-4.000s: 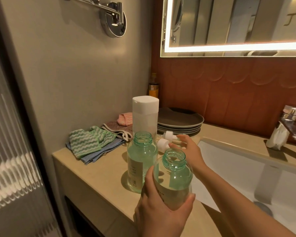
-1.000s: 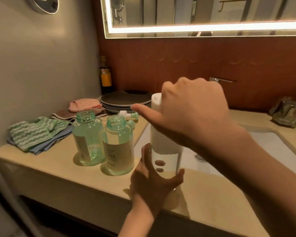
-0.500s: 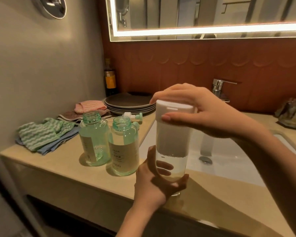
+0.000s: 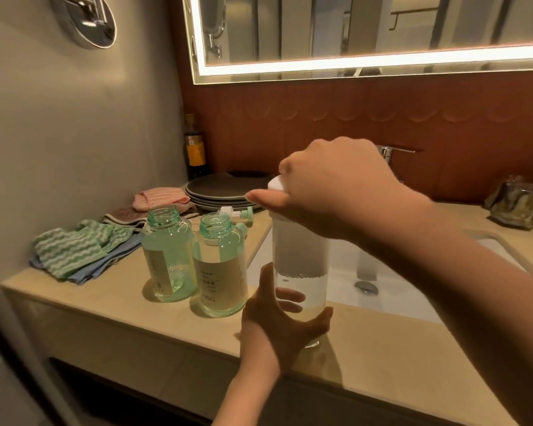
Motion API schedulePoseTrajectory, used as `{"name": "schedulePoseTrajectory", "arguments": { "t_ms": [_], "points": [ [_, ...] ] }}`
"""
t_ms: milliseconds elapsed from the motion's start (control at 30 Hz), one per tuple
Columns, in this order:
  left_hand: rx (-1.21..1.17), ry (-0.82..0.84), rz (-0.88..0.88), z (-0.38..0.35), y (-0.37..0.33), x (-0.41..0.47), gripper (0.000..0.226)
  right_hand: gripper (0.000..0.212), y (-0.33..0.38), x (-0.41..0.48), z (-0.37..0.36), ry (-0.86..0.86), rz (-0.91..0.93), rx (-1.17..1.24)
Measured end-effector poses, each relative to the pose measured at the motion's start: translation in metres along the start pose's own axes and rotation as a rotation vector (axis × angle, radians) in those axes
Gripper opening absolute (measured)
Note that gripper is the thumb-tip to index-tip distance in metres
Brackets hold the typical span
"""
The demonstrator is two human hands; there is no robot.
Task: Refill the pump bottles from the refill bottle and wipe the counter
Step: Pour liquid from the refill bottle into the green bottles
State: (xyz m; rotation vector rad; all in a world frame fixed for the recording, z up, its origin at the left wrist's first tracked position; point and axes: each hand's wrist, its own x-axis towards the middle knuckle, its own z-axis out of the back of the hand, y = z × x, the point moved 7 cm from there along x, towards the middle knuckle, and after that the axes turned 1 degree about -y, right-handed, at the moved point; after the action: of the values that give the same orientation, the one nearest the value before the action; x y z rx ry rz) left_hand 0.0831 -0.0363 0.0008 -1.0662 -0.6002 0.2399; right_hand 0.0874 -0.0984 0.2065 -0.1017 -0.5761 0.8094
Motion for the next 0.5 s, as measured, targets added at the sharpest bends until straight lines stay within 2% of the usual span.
{"name": "schedulePoseTrajectory", "arguments": {
  "t_ms": [133,233,333,400,433,500],
  "points": [
    [0.034,0.051,0.015,-0.003,0.001,0.001,0.097,0.053,-0.011,-0.009,-0.006,0.165,0.100,0.311],
    [0.029,0.029,0.017,-0.001,0.001,0.001,0.095,0.051,-0.015,-0.014,-0.012,0.287,0.142,0.572],
    [0.026,0.021,0.025,0.000,0.001,-0.001,0.087,0.039,-0.015,-0.014,-0.015,0.344,0.173,0.726],
    [0.006,0.028,0.018,-0.001,0.000,-0.001,0.080,0.024,-0.013,-0.010,-0.009,0.261,0.137,0.778],
    [-0.008,0.026,0.012,-0.001,-0.001,-0.001,0.077,0.026,-0.013,-0.008,-0.008,0.193,0.098,0.746],
    [-0.036,0.015,0.025,-0.001,-0.001,-0.001,0.073,0.058,-0.013,-0.004,-0.008,0.054,0.009,0.472]
  ]
}}
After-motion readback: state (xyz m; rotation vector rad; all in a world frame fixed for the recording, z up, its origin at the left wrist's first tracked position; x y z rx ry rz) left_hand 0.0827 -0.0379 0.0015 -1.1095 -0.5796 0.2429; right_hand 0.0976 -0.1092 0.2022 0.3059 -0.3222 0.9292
